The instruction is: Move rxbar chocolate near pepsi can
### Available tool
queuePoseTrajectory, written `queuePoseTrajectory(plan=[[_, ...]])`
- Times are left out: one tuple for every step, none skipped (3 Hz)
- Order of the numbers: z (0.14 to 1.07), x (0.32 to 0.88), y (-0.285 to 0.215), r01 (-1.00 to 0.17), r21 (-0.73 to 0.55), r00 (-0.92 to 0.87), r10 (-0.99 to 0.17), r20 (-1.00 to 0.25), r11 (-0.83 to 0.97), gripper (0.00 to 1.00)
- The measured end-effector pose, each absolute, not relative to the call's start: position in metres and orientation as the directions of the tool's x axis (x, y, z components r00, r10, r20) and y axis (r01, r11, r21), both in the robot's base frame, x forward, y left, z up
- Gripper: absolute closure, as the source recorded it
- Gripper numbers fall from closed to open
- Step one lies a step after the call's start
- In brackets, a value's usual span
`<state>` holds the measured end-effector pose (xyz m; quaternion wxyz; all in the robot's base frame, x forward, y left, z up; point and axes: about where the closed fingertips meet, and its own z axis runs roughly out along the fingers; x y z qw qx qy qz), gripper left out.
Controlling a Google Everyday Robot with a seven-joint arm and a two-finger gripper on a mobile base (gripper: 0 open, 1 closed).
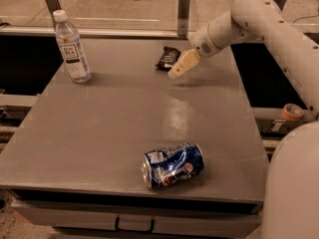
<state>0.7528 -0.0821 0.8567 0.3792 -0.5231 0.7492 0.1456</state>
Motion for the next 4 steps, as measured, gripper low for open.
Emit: queuePoseTrajectory(plan=[[0.851,0.774,-0.067,-0.881,-0.151,-0.189,-0.624,-0.758,0.449,0.0],[0.843,0.787,-0.052,-0.871,-0.119,-0.22,-0.595,-0.773,0.476,0.18],[0.834,0.79,-0.046,-0.866,-0.091,-0.249,-0.582,-0.774,0.491,0.41],[0.837,0.787,-0.045,-0.867,-0.09,-0.248,-0.581,-0.775,0.49,0.65]])
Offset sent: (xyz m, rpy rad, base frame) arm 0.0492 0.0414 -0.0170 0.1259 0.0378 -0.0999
